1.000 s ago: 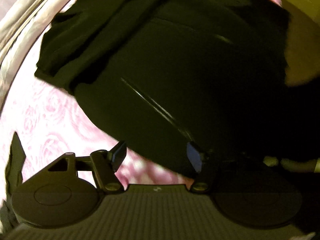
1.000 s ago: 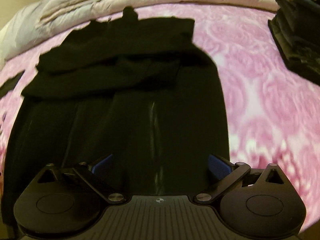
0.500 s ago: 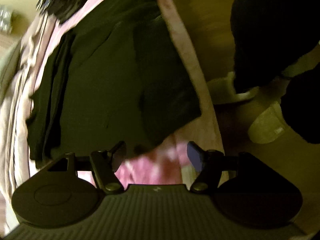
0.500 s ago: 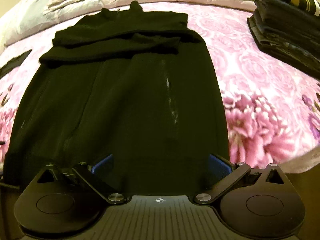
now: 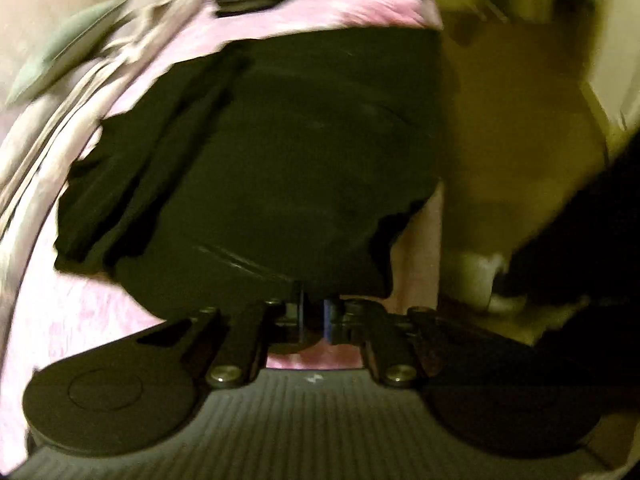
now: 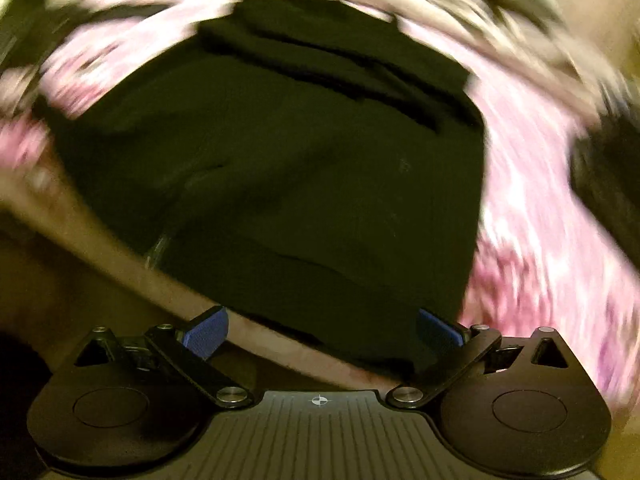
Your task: Fold clothes
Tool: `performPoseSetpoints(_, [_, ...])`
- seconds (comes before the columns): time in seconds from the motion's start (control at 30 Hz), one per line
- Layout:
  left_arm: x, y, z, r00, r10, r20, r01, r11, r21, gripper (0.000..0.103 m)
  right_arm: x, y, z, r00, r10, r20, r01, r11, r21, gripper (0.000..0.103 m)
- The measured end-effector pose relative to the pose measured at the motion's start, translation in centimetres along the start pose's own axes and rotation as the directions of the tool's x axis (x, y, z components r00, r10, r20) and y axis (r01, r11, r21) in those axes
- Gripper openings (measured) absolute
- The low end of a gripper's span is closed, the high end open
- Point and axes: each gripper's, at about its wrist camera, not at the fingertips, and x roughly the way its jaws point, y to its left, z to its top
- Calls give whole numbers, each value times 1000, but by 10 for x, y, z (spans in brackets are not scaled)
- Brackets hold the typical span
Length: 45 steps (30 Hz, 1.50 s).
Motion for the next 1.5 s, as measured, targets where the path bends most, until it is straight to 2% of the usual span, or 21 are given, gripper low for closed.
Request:
performPoseSetpoints(0.17, [-9,30,20,999,-31,21,34,991,-131,7,26,43,-4,997,2,75,18,966,-258,103])
performPoseSetpoints(0.37, [-20,48,23,999,-50,20,53,971,-235,7,69,64,-38,993,-42,114,88,895,-438,102])
performPoseSetpoints(0.4, [-21,50,22,999,-50,16,53,967,-248,7,74,64,-43,990,-56,128,109,886,-452,90])
performPoseSetpoints(0.43, [-21,51,21,999,-50,12,51,964,-260,7,76,60,-44,990,-60,131,113,886,-449,64])
performPoseSetpoints(0.5, [-21,53,18,999,-51,5,50,958,-283,7,81,49,-44,989,-88,121,133,889,-438,48])
performPoseSetpoints(0.57, [-20,54,18,999,-50,0,47,954,-297,7,81,37,-42,989,-97,107,134,895,-425,44])
performPoseSetpoints(0.63, [-21,54,19,999,-46,-2,43,951,-305,7,75,25,-37,991,-105,83,131,899,-418,4])
performPoseSetpoints(0.73, [-31,54,20,1000,-25,5,26,948,-316,6,52,9,-18,992,-106,71,126,904,-409,4])
performPoseSetpoints(0.9, [-65,81,27,996,75,55,-47,915,-401,6,-2,-19,39,977,-159,139,204,884,-421,3])
performPoseSetpoints(1.0, [-83,112,39,984,158,84,-104,888,-448,6,-27,-38,87,958,-191,215,270,857,-440,3])
performPoseSetpoints(1.13, [-93,170,63,962,256,92,-175,842,-511,6,-32,-74,163,934,-211,290,330,822,-465,4])
performPoseSetpoints(1.27, [-74,241,87,953,300,46,-221,792,-569,6,-6,-116,247,932,-177,315,326,788,-522,4])
performPoseSetpoints(1.4, [-28,311,103,957,289,-36,-240,715,-657,6,54,-162,324,957,-102,272,247,782,-573,4])
performPoseSetpoints(1.5, [19,352,102,958,265,-109,-264,669,-695,6,104,-188,371,972,-50,231,184,777,-602,4])
